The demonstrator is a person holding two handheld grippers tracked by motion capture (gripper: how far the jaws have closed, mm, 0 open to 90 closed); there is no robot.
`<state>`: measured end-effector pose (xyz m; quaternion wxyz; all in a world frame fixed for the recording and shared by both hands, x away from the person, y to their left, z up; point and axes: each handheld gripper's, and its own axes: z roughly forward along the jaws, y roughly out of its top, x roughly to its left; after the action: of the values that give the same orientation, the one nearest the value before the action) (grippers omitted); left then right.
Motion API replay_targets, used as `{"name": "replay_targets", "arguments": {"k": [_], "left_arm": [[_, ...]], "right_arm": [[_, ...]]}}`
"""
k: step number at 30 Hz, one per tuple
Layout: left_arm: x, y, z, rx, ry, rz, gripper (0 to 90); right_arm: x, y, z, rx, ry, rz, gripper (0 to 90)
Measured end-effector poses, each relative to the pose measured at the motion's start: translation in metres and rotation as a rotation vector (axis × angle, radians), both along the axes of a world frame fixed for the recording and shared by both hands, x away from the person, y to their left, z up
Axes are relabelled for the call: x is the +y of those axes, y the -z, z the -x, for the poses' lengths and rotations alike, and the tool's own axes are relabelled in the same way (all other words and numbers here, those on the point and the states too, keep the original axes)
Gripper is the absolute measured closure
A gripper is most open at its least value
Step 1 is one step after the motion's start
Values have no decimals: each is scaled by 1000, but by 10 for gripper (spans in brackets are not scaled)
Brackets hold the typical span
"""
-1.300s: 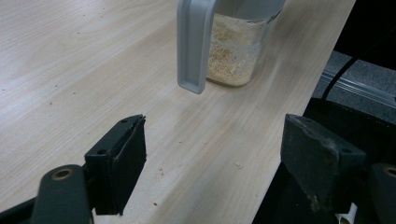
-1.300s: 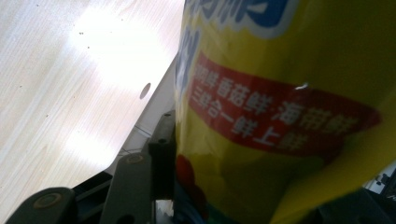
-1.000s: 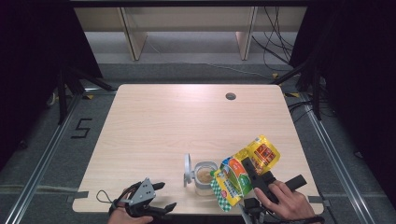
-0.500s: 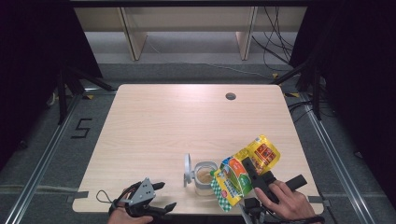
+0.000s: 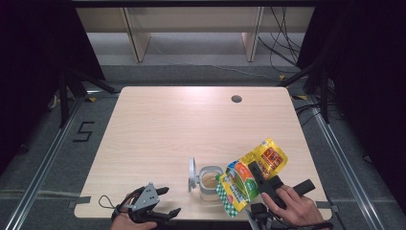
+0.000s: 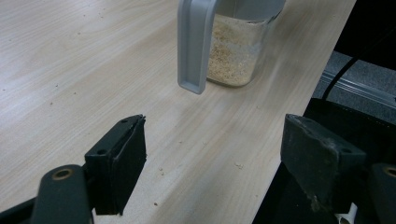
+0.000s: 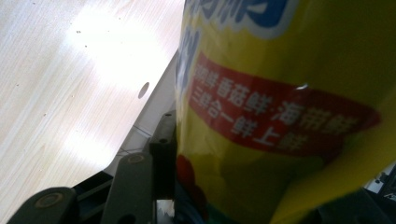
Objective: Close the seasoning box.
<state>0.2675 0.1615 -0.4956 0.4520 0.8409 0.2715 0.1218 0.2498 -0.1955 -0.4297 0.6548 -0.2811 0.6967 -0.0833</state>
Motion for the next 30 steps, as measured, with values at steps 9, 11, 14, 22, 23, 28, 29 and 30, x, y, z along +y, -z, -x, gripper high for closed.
{"name": "replay_targets", "arguments": {"k": [9, 11, 14, 22, 23, 28, 29, 30], "left_arm": [[0, 0, 0, -1, 1, -1, 220], [0, 0, 0, -1, 1, 0, 220], [0, 0, 0, -1, 1, -1, 221], [0, 0, 0, -1, 1, 0, 221], [0, 0, 0, 0, 1, 0, 221], [0, 0, 0, 0, 1, 0, 220], [0, 0, 0, 2, -1, 8, 221], [0, 0, 0, 2, -1, 8, 220]], "right_arm": [[0, 0, 0, 4, -1, -4, 565], [0, 0, -1, 5, -5, 0, 566], [0, 0, 0, 10, -3, 0, 566], [0, 0, 0, 13, 1, -8, 568], [-1, 0, 0, 9, -3, -10, 568], [-1, 0, -1, 4, -5, -14, 569], [-1, 0, -1, 3, -5, -13, 570], [-1, 0, -1, 3, -5, -13, 570]]}}
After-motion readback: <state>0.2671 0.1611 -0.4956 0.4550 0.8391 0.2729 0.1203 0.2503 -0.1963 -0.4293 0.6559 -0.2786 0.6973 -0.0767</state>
